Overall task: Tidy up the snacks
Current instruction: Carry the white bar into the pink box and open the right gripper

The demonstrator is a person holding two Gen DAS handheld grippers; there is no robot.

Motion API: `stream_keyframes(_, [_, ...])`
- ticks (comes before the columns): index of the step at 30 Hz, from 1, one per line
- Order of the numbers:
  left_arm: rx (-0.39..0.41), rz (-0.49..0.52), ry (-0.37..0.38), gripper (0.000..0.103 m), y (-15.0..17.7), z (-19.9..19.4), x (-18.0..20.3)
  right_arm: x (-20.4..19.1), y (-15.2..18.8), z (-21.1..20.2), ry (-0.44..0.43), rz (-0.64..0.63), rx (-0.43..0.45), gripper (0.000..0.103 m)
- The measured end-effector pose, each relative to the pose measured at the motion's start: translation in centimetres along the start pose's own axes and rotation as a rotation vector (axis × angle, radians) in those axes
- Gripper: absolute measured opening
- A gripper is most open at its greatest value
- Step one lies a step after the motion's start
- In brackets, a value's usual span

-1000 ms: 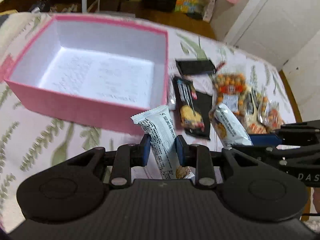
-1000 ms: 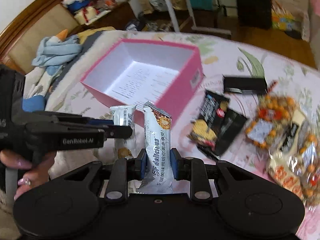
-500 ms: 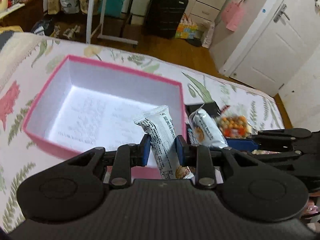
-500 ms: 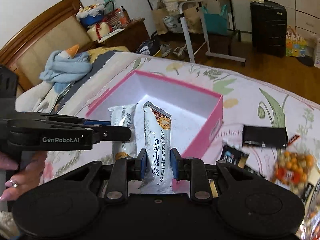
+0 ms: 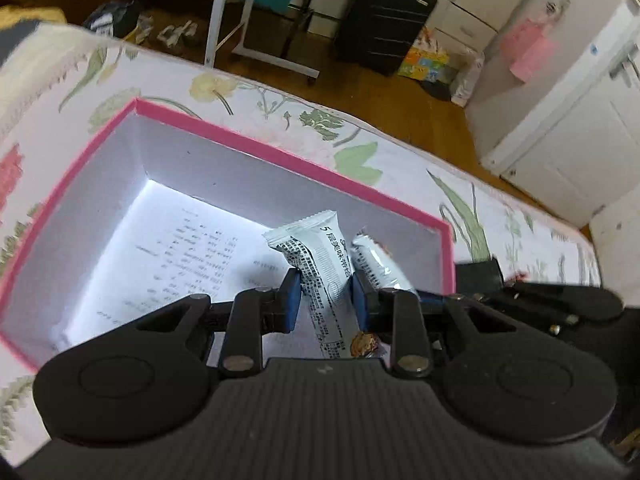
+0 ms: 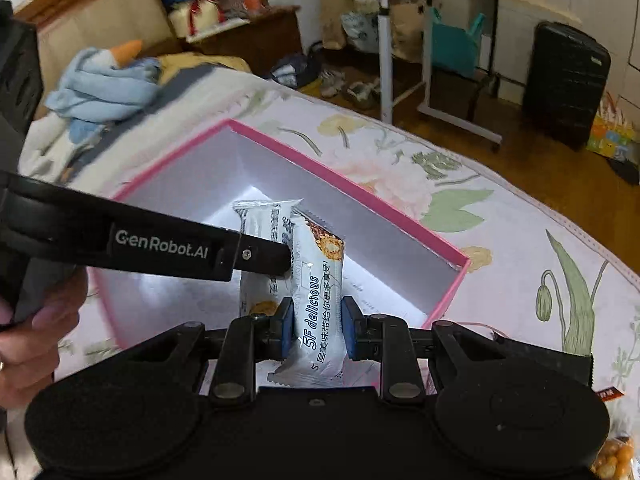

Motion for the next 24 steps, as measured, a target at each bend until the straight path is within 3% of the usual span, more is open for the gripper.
stream_keyframes(9, [-0.125,-0.159,-0.017,0.026,-0.4,6.2,-3.3,-1.2,-0.5,4.3,0.111,-0.162,-0.082,0.030])
stream_keyframes(13, [-0.153,-0.229,-0.023,0.029,-0.1,7.8,-4.2,-1.9,-0.5,5.5,0.172,-0.241,-0.118,0.043])
stream_keyframes(14, [-0.149,-0.243,-0.032,0.031,0.0,7.9,-4.3,-2.0,-0.4,5.4,0.198,-0.252,-0.114,0.043])
stream_keyframes(18, [-0.122,-0.169,-0.051,0.047,0.3,6.6,-3.5,-2.2,0.2,1.9,0.156,-0.202,-0.032,0.047])
stream_keyframes(24, [-0.035,0.032,-0.069,0.050,0.4,1.7,-0.5,-0.9,1.9,-6.8,0.054,-0.022,0.136,0.049])
Point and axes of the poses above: each gripper's, at about its wrist camera, not at the fingertips, and z roughly the way its jaws point, x to its right, y to its underside, the point moved 3 cm from there along z, roughly the way its jaws point, and after that the axes turned 1 degree about y, right-handed, at the moved point
